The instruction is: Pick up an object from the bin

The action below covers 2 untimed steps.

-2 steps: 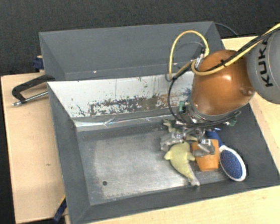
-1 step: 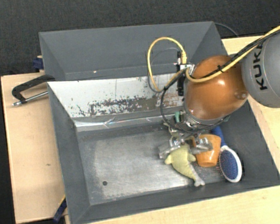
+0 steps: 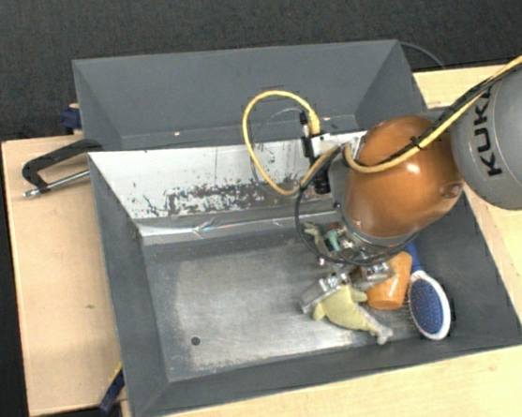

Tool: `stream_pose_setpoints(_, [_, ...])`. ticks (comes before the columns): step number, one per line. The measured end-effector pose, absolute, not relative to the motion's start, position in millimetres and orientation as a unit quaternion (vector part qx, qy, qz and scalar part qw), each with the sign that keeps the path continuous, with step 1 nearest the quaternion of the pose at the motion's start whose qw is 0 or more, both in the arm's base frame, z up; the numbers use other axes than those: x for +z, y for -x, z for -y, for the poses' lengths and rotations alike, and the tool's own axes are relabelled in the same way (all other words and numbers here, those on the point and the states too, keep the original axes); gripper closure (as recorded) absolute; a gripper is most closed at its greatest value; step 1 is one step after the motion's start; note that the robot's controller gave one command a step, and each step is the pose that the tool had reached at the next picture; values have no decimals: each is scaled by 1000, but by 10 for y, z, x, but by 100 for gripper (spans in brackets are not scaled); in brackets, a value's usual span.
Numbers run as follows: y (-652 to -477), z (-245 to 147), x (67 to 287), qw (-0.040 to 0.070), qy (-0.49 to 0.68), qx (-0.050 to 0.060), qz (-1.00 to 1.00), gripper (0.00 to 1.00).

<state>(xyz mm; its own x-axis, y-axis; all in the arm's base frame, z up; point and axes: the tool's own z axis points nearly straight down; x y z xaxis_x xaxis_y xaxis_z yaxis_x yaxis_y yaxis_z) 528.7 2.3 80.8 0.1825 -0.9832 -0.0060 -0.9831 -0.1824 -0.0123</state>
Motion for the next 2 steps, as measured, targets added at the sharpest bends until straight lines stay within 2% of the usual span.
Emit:
stream_pose_setpoints(1, [-5252,30,721,4,767,1,-641,100])
stream_pose_setpoints(2, [-5274,12,1331,4,766,-3,-643,100])
